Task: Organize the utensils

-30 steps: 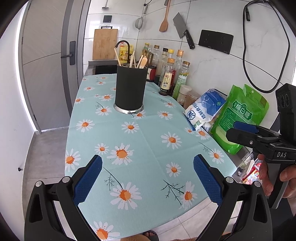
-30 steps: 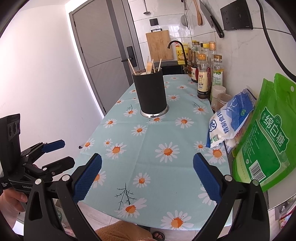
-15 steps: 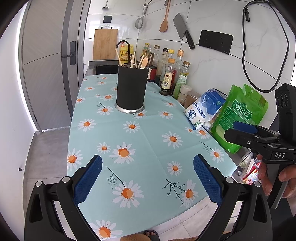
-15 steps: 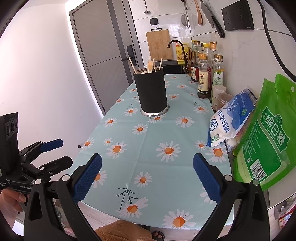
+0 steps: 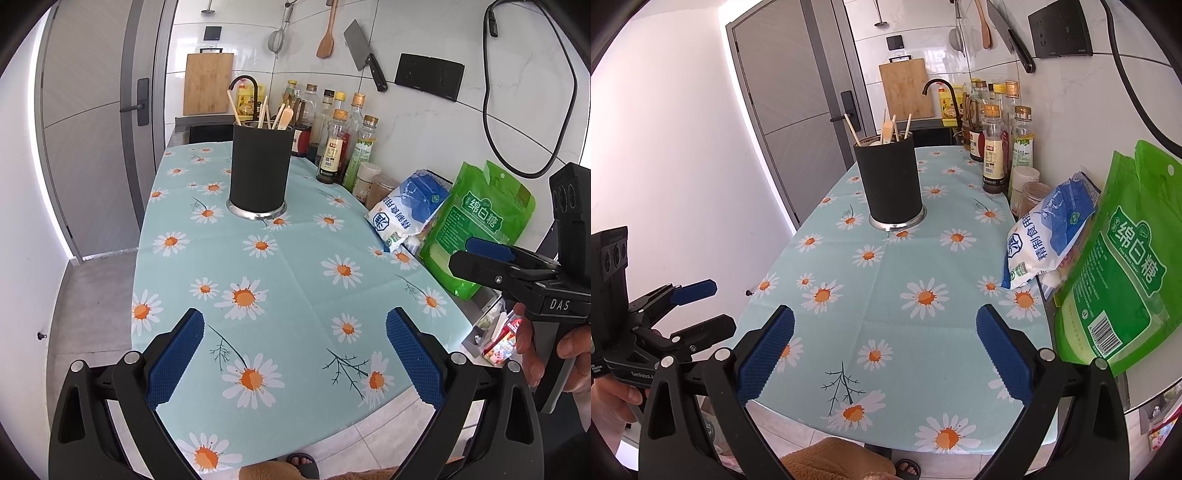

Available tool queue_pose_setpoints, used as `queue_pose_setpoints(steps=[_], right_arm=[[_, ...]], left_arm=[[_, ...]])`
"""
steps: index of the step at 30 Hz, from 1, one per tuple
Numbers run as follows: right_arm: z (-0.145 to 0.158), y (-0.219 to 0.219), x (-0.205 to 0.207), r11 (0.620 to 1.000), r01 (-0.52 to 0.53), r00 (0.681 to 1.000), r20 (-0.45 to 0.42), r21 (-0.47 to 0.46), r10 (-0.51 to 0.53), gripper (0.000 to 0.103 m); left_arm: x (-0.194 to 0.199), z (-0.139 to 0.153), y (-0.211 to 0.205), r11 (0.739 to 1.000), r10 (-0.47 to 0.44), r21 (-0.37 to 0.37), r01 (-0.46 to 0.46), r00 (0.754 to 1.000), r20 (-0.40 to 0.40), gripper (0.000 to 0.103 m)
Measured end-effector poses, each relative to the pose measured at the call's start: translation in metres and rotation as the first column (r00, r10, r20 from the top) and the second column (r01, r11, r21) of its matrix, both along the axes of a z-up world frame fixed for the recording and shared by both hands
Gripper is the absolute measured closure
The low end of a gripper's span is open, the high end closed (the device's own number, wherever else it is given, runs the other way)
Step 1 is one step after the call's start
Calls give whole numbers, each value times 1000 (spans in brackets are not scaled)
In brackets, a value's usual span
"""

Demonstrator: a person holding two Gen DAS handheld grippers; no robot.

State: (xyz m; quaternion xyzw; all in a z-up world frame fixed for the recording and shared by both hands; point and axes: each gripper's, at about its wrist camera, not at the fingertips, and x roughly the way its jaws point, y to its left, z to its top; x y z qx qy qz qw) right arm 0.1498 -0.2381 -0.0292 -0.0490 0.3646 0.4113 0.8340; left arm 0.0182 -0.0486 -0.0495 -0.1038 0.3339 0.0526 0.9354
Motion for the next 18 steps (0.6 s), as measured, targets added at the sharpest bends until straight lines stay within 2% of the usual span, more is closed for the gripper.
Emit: queue_pose_setpoints(steps=[18], right_arm=[[-5, 2, 5, 1000, -15, 1000, -17, 8, 16, 5]], left_arm=[[5, -2, -2, 1000, 5, -7, -5, 1000, -19, 6]])
